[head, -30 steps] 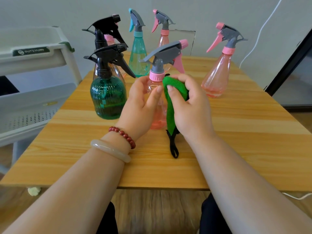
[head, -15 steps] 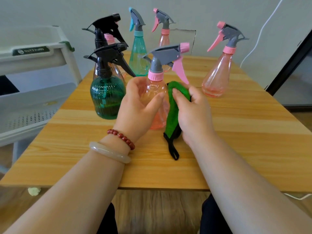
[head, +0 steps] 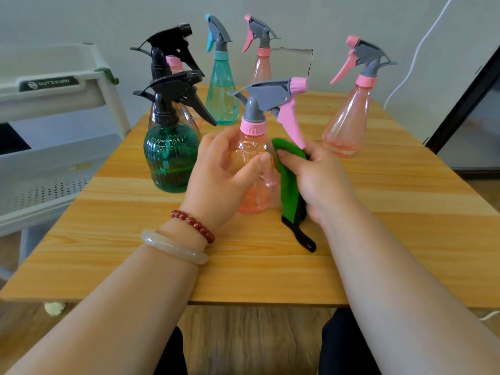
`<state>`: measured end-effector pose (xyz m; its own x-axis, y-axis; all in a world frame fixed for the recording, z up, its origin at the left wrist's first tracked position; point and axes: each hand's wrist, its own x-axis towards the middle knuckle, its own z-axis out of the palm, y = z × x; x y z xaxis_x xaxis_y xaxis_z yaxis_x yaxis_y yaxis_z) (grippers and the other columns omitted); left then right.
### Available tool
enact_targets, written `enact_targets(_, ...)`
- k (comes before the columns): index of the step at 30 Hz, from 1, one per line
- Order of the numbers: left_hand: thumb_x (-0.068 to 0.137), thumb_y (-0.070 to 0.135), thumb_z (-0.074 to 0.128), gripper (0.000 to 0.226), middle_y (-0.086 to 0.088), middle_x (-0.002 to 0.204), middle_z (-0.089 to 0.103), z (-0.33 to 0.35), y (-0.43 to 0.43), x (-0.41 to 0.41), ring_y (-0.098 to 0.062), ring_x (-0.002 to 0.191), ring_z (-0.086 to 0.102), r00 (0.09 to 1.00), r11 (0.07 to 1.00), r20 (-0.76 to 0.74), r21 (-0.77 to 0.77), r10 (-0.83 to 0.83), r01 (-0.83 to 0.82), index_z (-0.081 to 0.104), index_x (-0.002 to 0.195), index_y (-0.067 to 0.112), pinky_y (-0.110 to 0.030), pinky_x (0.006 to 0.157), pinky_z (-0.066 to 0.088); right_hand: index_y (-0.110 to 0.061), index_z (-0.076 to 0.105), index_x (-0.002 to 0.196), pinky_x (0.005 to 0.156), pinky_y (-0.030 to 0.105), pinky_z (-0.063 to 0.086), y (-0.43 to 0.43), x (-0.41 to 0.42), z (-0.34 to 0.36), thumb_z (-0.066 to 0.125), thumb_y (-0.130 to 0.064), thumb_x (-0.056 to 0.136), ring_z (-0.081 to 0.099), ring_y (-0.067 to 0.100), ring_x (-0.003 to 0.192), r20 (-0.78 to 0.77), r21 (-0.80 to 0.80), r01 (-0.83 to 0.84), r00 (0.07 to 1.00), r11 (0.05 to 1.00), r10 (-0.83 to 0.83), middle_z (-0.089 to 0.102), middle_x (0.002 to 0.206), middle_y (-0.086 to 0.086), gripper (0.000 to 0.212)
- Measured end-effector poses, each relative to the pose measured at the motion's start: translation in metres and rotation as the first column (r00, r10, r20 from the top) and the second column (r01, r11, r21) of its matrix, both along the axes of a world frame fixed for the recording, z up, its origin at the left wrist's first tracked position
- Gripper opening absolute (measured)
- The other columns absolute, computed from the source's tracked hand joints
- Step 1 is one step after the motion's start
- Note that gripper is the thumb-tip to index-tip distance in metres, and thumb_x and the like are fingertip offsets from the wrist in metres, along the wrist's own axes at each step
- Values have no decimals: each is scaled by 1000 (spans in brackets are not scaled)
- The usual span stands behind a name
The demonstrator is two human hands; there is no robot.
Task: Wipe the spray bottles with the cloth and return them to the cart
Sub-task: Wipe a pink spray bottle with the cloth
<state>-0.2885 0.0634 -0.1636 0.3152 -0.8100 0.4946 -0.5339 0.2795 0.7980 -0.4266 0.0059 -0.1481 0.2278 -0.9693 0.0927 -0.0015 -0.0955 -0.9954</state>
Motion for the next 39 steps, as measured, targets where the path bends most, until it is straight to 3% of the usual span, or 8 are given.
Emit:
enact_targets(5,93,29,64,45,11,124,59,-1,2,-2,3,116,55,986,995,-135,-4,-99,99,47,135,21,-13,96,44,-27,74,84,78,42,52,5,1,11,67,-14,89,64,18,77,275,-4,-127,953,992,123,71,79,-3,15)
enact_targets(13,83,47,71,59,7,124,58,-4,-2,-4,-9,114,59,985,990,-109,25,-133,136,46,131,25,-34,100,49,-29,71,84,64,33,55,3,-1,9,68,-24,92,66,9,67,43,-44,8,999,999,-7,70,70,-11,10)
enact_targets(17,83,41,71,60,2,125,46,-1,0,-1,21,105,40,1000,999,-3,44,-25,25,48,136,24,-2,96,33,-28,71,91,60,30,57,0,-7,7,65,-26,95,69,8,61,-101,11,14,995,1000,-13,73,71,-10,7)
enact_targets(24,81,50,63,63,14,122,58,-3,2,-8,2,116,54,991,991,-42,20,-128,129,48,136,25,-19,99,46,-26,69,88,58,31,54,5,-11,23,60,-19,97,64,13,66,76,-131,-67,994,989,77,68,71,-7,14)
enact_targets(29,87,27,58,31,21,93,66,-4,5,-6,-2,89,64,976,988,-162,17,-147,151,50,109,48,-29,84,56,-25,75,76,83,63,55,-2,-15,9,63,-14,94,71,33,84,-43,123,-56,997,991,62,75,83,9,24)
enact_targets(32,89,34,70,37,11,100,69,-3,5,-8,4,88,66,969,979,-165,51,-185,196,51,120,41,-14,75,51,-26,73,82,75,42,58,2,-12,15,64,-16,94,71,20,75,52,27,-102,994,994,101,74,78,0,19)
enact_targets(35,76,63,70,76,-2,126,60,-6,1,-8,-14,113,62,980,984,-112,63,-161,169,46,137,26,-31,94,53,-31,73,78,69,31,54,9,-8,23,62,-15,95,69,11,76,140,-135,-156,975,978,175,73,77,-7,26)
enact_targets(39,69,73,64,70,1,125,59,-8,1,-5,-12,112,60,996,992,-28,81,-90,92,48,129,38,-36,94,53,-29,72,84,63,28,53,3,-12,16,63,-17,95,68,9,69,10,-81,-127,992,989,129,71,72,-9,18)
